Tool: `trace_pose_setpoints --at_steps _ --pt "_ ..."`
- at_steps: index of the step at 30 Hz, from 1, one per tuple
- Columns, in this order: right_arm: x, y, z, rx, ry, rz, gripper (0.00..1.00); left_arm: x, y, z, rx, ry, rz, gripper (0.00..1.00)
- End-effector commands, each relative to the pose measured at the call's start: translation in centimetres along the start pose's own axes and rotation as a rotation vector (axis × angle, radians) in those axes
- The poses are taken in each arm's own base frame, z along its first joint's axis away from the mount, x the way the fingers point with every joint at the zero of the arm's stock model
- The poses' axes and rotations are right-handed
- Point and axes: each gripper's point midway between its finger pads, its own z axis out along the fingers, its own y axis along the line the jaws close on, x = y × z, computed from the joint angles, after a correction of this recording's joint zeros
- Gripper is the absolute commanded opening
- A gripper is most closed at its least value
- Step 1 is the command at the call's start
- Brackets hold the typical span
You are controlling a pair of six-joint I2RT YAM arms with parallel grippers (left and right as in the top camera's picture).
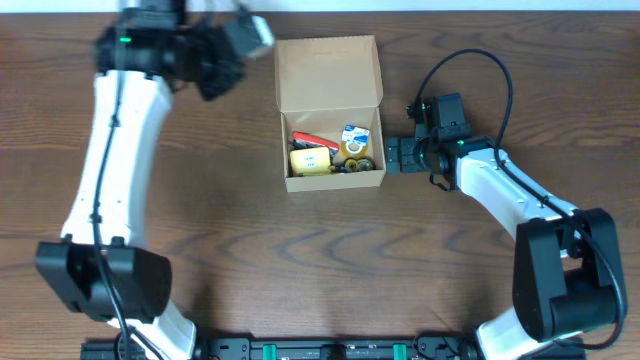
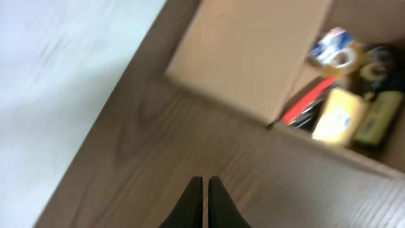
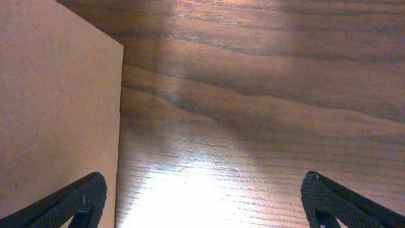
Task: Pack container
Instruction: 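Withdraw the left gripper up and left of the box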
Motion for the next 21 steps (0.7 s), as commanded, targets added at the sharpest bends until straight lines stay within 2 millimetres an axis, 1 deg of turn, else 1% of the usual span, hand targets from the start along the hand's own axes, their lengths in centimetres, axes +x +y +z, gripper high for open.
trace_pose_setpoints --at_steps 1,4,7,11,17,19,21 --pt "0.3 -0.2 0.3 0.003 0.012 -0.012 0.99 1.6 0.8 0.6 0.030 -0.017 -0.094 0.06" --pt "0.3 -0.2 0.3 0.004 0.012 -0.012 0.99 2.8 1.4 1.4 0.036 -0.002 -0.164 0.06" --pt "0.3 -0.2 0.3 0.003 0.012 -0.012 0.99 3.4 1.5 3.2 0.067 0.001 -0.214 0.06" --pt "0.3 -0.1 0.3 -0.001 0.012 -0.011 0.99 4.0 1.0 5.8 0.136 -0.014 -0.300 0.06" --pt "0.2 0.0 0.3 -0.006 0.005 -0.013 0.99 6.2 0.2 10.0 0.221 0.021 -0.458 0.06" --pt "-0.3 0.1 0.3 -0.010 -0.012 -0.013 0.99 6.8 0.3 11.5 0.231 0.030 -0.528 0.06" --pt "-0.9 0.6 0.3 -0.037 -0.036 -0.016 0.99 7.1 0.4 12.8 0.244 0.019 -0.609 0.06"
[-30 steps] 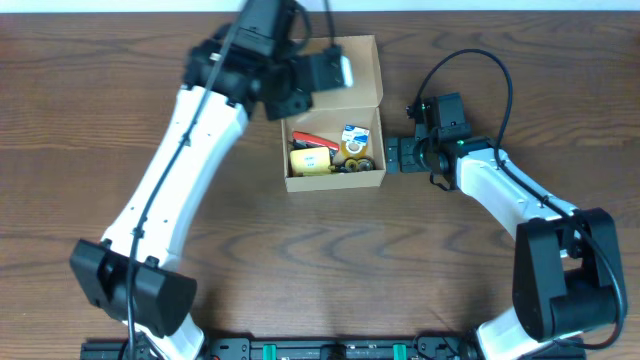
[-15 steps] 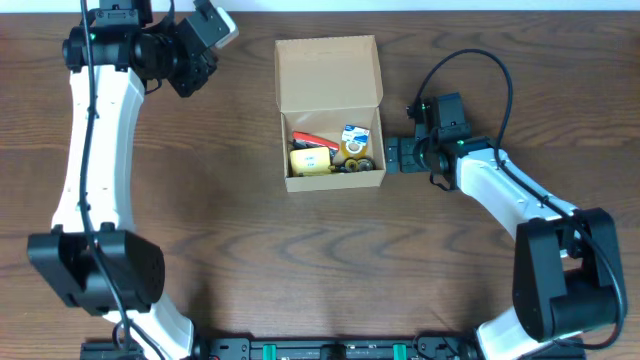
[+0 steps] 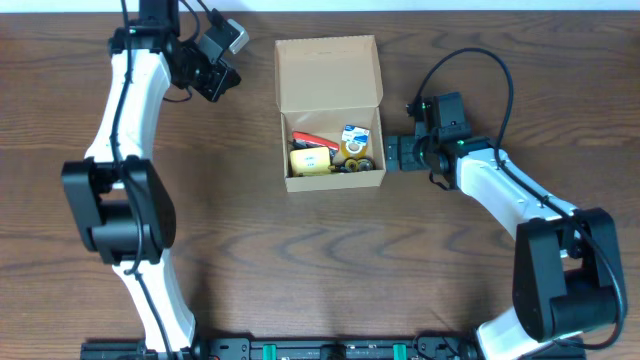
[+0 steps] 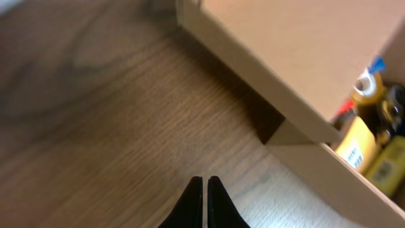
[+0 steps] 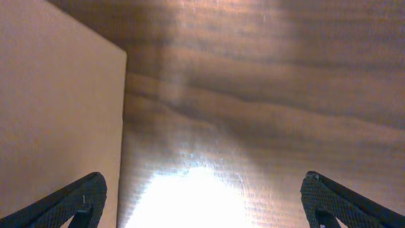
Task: Pack container
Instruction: 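Withdraw the left gripper up and left of the box, then push the box lid flaps closed with both grippers from either side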
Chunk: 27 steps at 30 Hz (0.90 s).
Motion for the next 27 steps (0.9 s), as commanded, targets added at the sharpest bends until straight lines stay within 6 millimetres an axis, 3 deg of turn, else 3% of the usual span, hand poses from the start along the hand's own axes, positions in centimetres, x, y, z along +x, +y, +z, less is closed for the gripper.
trace_pose_setpoints --at_steps 1,2,4,5,6,8,9,15,18,27 --pt "-0.4 0.6 0.3 -0.039 -0.016 -0.014 0.99 0.3 0.2 2.1 0.057 -0.022 -0.187 0.06" --pt "-0.8 0.8 0.3 -0.045 -0.034 -0.016 0.99 0.4 0.6 2.8 0.058 -0.025 -0.238 0.06" --pt "-1.6 0.6 0.2 -0.036 -0.067 -0.017 0.81 0.7 1.2 3.9 0.058 -0.027 -0.312 0.06" --pt "-2.1 0.5 0.2 -0.031 -0.086 -0.017 0.67 0.7 1.5 4.3 0.059 -0.029 -0.343 0.06" --pt "-2.8 0.2 0.1 -0.020 -0.116 -0.010 0.39 0.8 1.6 4.8 0.059 -0.030 -0.377 0.06" --pt "-4.7 -0.9 -0.2 0.024 -0.193 0.067 0.06 0.8 2.1 5.7 0.058 -0.036 -0.437 0.06" --pt "-5.4 -1.5 -0.4 0.039 -0.223 0.104 0.01 0.8 2.2 6.0 0.057 -0.041 -0.460 0.06" --pt "-9.5 -4.6 -1.8 0.028 -0.398 0.282 0.01 -1.2 2.3 6.9 0.093 -0.115 -0.552 0.06" --pt "-11.3 -5.0 -1.8 -0.079 -0.452 0.311 0.01 -2.6 2.1 7.3 0.115 -0.163 -0.554 0.05" --pt "-13.9 -4.1 3.6 -0.304 -0.362 0.433 0.01 -3.7 1.5 8.5 0.128 -0.188 -0.576 0.05"
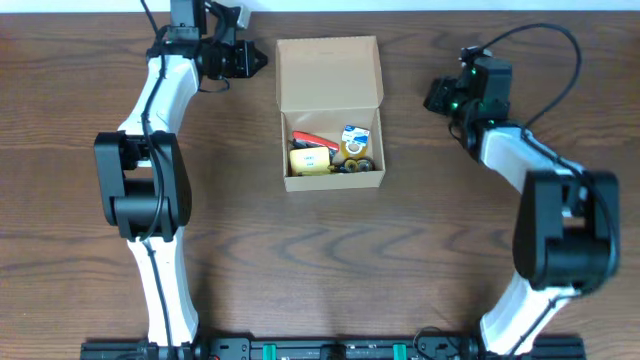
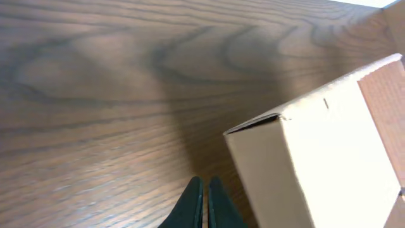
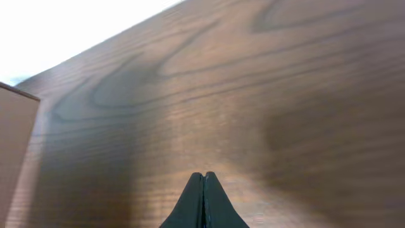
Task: Pack container
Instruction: 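Push the box lid flaps closed with both grippers from either side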
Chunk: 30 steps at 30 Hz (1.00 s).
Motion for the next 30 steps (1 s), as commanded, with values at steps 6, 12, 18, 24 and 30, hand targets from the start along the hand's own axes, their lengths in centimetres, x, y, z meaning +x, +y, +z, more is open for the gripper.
trace_pose_setpoints --at_steps 6,12,18,24,30 --pt "0.2 4.5 5.2 -0.261 0.121 0.101 0.01 1.3 0.6 1.2 0.015 0.035 -0.078 0.06" --pt "0.6 8.3 6.8 -0.381 0.159 0.062 0.01 1.6 0.9 1.4 0.014 0.042 -0.099 0.06" --pt "2.4 9.7 7.4 -0.421 0.210 0.063 0.01 3.4 1.5 3.6 0.082 0.082 -0.197 0.06" --pt "3.1 11.3 7.2 -0.477 0.228 0.043 0.01 3.5 0.8 4.1 0.120 0.083 -0.189 0.06" --pt "2.7 13.5 6.3 -0.590 0.219 0.001 0.01 2.5 -1.7 4.1 0.223 0.065 -0.143 0.06"
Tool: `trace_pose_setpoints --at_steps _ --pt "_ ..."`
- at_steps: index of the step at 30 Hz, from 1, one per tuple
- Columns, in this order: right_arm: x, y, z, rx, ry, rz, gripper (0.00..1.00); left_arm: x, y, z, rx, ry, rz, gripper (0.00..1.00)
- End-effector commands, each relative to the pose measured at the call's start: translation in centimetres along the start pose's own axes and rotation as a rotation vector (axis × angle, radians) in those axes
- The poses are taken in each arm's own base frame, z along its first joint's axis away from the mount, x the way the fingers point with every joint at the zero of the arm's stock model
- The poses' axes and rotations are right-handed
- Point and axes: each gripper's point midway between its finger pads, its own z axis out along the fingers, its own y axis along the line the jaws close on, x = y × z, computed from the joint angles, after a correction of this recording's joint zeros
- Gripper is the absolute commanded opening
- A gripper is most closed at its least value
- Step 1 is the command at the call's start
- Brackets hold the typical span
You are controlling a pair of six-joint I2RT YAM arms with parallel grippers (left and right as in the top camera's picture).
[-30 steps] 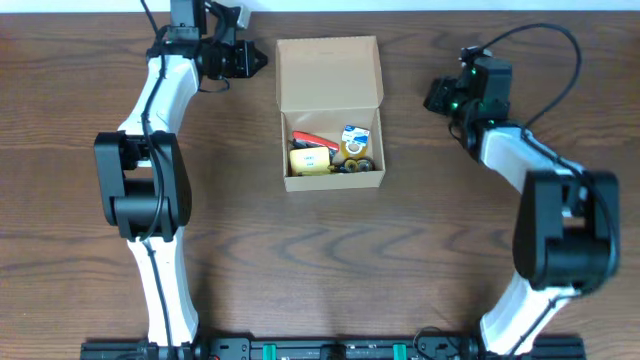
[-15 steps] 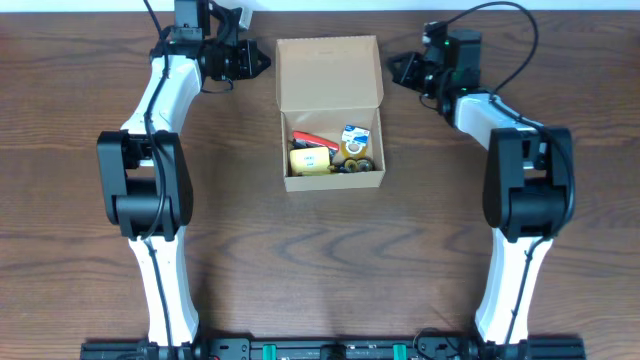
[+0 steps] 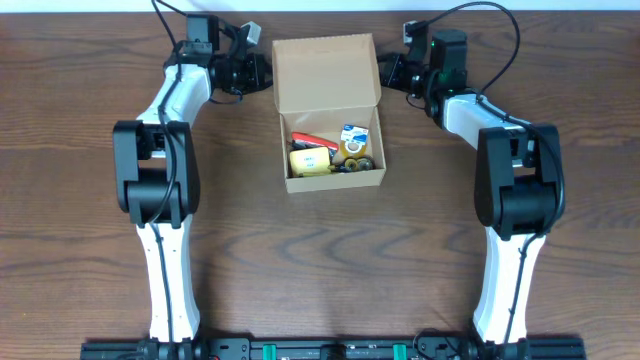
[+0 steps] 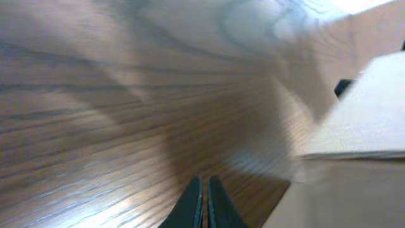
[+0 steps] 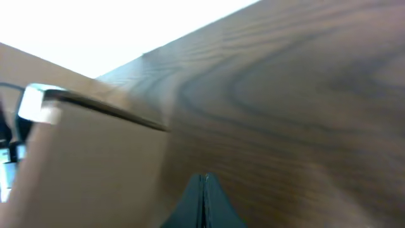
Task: Pack container
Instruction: 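Push the box lid flaps closed with both grippers from either side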
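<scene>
The cardboard box [image 3: 335, 180] sits mid-table with its lid [image 3: 327, 68] folded back flat toward the far edge. Inside lie a yellow block [image 3: 311, 161], a red tool [image 3: 309, 140], a tape roll [image 3: 353, 137] and small dark items. My left gripper [image 3: 264, 68] is shut and empty beside the lid's left edge [image 4: 354, 136], low over the wood [image 4: 204, 180]. My right gripper [image 3: 388, 70] is shut and empty beside the lid's right edge [image 5: 82, 158], its tips [image 5: 204, 177] pointing along the table.
The wooden table [image 3: 320, 260] ends at a white strip along the far edge [image 3: 320, 5], just behind both grippers. Both arms reach along the far side, left arm [image 3: 170, 110] and right arm [image 3: 490, 110].
My right gripper has moved left from well right of the box to the lid's right edge. My left gripper has shifted slightly closer to the lid's left edge. Both stay shut.
At first my left gripper was shut high at the far left and my right gripper open against the box's right wall. The left one then came down toward the lid. The right one left the box, shut, and now both flank the lid.
</scene>
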Motion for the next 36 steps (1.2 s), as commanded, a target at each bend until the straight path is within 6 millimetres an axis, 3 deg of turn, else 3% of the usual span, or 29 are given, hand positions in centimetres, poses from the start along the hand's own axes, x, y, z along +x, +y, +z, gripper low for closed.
trace_pose_setpoints --at_steps 1,8,14,17,21,30,36 --pt "1.2 2.0 0.9 -0.097 0.054 -0.014 0.01 -0.6 -2.3 -0.1 0.075 0.000 0.029 0.05" --pt "0.8 4.5 0.0 -0.242 0.083 -0.068 0.01 -3.5 -6.2 -1.9 0.190 -0.038 0.116 0.06" --pt "-1.2 7.4 -1.5 -0.376 0.108 -0.132 0.01 -4.6 -8.9 -4.3 0.230 -0.035 0.224 0.05" --pt "-2.3 9.0 -2.3 -0.438 0.118 -0.172 0.01 -4.1 -9.7 -5.4 0.195 -0.011 0.298 0.06" --pt "-2.3 11.0 -3.1 -0.520 0.161 -0.201 0.02 -3.3 -9.6 -6.9 0.081 0.027 0.373 0.05" --pt "1.3 13.8 -4.1 -0.675 0.332 -0.176 0.02 -1.5 -12.2 -9.8 0.071 0.079 0.505 0.06" --pt "2.6 13.7 -4.7 -0.699 0.412 -0.086 0.02 1.0 -11.7 -10.5 0.046 0.172 0.528 0.06"
